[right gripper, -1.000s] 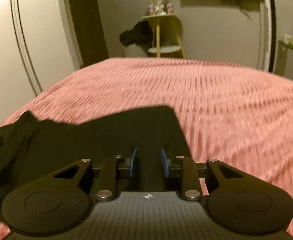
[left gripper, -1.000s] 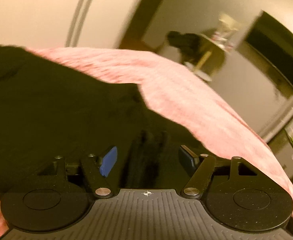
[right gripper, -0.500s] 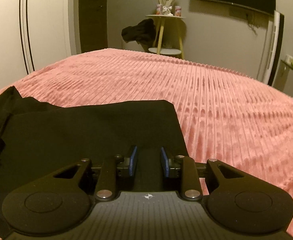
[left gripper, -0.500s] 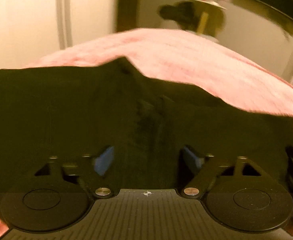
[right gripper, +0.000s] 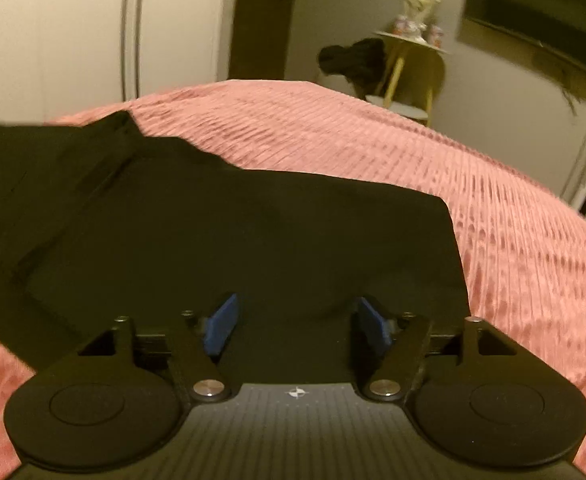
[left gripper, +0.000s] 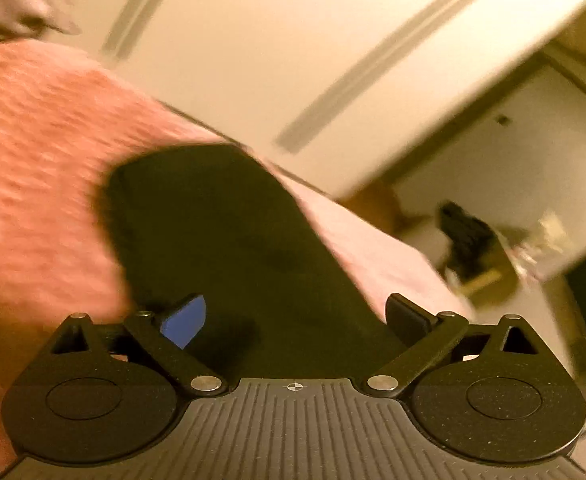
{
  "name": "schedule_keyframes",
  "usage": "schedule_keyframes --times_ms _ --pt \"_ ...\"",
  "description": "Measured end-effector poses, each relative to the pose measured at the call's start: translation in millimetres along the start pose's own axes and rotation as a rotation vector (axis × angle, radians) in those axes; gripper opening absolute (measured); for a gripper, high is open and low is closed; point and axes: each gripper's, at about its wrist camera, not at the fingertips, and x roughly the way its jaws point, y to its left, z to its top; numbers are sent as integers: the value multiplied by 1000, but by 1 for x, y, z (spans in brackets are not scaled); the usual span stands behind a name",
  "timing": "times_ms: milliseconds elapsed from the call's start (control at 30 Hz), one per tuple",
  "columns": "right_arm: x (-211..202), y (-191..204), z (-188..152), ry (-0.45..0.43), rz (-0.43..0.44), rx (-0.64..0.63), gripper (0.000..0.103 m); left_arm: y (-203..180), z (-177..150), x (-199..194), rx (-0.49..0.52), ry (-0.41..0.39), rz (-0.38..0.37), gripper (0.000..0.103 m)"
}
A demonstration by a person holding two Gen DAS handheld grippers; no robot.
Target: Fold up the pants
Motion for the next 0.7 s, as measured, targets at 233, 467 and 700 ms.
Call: schedule_keyframes --times_ms 233,467,700 --pt "2 -13 2 23 14 93 78 61 21 34 -48 109 14 71" --pt "3 -16 1 24 10 106 81 82 36 64 -53 118 -3 77" --pt "6 -16 1 18 2 108 83 86 46 82 -148 90 -18 57"
